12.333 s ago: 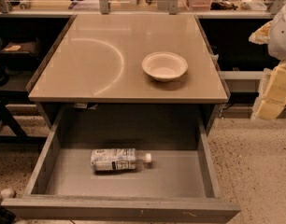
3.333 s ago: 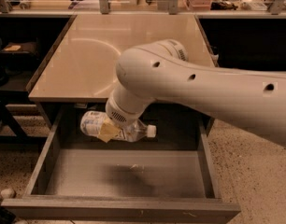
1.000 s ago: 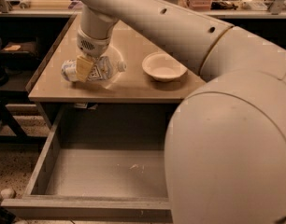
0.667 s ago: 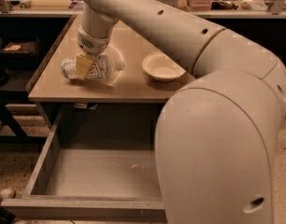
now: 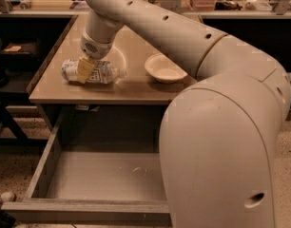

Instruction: Pick blue plastic bottle from top drawer and place on counter

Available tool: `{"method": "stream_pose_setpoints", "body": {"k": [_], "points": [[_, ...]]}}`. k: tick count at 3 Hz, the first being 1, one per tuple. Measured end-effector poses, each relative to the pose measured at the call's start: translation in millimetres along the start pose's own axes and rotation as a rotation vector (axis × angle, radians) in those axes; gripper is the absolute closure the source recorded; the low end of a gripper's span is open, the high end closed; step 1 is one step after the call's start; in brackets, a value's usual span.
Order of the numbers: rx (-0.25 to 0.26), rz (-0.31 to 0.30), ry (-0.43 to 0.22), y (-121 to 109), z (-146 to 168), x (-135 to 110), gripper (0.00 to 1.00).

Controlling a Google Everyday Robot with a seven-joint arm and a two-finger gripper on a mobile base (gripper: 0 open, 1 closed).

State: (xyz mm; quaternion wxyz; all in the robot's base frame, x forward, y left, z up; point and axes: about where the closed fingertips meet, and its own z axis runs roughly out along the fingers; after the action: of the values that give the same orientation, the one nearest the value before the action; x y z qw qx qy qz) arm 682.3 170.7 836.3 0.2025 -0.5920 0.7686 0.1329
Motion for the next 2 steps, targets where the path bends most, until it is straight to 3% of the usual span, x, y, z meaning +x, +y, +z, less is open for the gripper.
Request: {"method": "stream_pose_setpoints", "body": {"k": [2], "points": [[0.0, 0.0, 0.0, 0.0, 0.1, 0.0, 0.37]]}}
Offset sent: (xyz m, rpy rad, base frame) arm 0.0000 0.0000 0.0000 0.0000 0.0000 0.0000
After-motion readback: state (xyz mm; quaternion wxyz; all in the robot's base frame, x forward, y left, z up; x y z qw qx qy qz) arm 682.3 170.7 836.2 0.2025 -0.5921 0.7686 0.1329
